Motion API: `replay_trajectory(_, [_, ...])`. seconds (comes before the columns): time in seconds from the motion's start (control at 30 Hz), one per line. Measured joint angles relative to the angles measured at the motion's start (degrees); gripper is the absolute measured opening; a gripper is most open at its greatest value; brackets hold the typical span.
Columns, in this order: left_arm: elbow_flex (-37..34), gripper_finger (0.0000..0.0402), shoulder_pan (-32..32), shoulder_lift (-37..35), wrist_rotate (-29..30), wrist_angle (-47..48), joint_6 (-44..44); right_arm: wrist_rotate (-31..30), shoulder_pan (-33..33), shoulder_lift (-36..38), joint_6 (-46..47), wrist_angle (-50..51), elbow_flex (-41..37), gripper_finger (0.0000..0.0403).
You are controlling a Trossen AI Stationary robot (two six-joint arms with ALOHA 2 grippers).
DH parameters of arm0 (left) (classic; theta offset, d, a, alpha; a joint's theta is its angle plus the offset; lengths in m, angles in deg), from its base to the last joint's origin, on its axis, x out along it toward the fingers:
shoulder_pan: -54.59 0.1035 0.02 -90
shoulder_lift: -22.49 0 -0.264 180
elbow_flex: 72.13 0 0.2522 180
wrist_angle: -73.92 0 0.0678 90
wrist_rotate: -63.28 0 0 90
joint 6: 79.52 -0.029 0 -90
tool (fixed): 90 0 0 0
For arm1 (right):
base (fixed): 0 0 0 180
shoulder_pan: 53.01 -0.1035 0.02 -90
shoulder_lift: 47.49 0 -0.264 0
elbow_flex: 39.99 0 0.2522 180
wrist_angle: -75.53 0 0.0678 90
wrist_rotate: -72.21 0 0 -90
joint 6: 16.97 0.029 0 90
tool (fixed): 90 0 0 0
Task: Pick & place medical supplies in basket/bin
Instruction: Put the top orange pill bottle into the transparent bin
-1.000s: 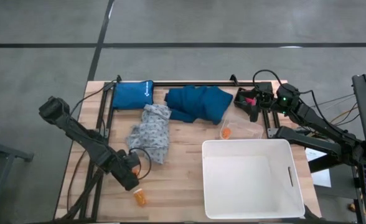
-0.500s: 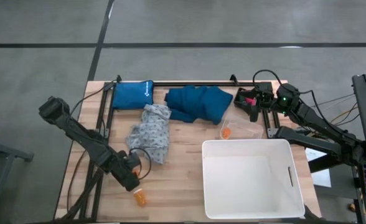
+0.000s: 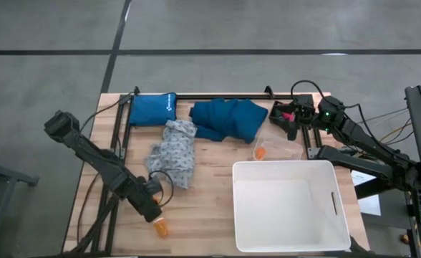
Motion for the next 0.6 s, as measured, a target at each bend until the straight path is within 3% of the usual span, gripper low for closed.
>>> replay_trajectory(0.37, [0.0,0.02,0.0,-5.3,0.1,0.0,1.9,0.0,0.0,0.0,0.0,0.0,0.0,0.0311])
replay_trajectory(0.6, [0.0,0.02,0.0,-8.0,3.2,-0.5,4.5,0.0,0.0,0.0,0.0,0.0,0.0,0.0311])
